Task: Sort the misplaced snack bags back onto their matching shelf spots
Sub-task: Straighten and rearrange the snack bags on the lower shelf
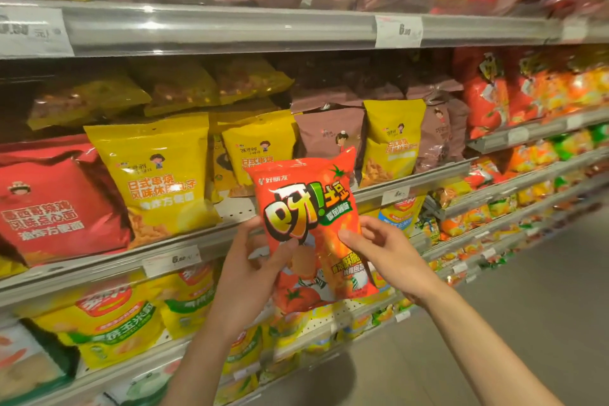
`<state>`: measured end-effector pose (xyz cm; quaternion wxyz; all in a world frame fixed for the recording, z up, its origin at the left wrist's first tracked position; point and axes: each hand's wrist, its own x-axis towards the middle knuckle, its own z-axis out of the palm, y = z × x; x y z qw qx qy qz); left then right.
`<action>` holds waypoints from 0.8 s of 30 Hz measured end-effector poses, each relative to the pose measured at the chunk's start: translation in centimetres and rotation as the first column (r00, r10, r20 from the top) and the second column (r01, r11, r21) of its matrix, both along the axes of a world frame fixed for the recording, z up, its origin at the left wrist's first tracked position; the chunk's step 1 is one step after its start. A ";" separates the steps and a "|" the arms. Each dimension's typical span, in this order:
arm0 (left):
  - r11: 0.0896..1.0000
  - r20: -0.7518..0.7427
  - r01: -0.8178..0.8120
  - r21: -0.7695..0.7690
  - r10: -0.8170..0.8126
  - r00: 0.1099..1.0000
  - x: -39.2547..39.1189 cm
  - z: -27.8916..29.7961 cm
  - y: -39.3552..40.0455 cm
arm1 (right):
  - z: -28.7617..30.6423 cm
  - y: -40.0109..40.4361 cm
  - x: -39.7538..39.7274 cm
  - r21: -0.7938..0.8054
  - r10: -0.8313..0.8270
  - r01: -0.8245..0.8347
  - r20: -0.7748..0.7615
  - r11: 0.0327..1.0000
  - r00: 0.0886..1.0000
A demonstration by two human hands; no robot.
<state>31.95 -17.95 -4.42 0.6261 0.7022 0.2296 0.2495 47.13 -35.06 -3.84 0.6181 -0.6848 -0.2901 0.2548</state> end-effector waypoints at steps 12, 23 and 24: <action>0.999 0.032 -0.009 0.039 0.008 0.999 10.4 0.6 -9.0 | 0.1 -9.4 9.7 0.031 -0.039 0.037 0.056 0.999 0.998; 0.998 0.079 0.036 -0.056 -0.031 0.996 25.0 -0.2 -23.7 | 0.5 -23.9 23.3 -0.051 -0.082 0.085 0.054 0.995 0.995; 0.996 0.068 0.038 -0.082 -0.032 0.997 26.0 -0.3 -24.6 | 0.4 -24.8 24.3 -0.055 -0.081 0.083 0.043 0.995 0.996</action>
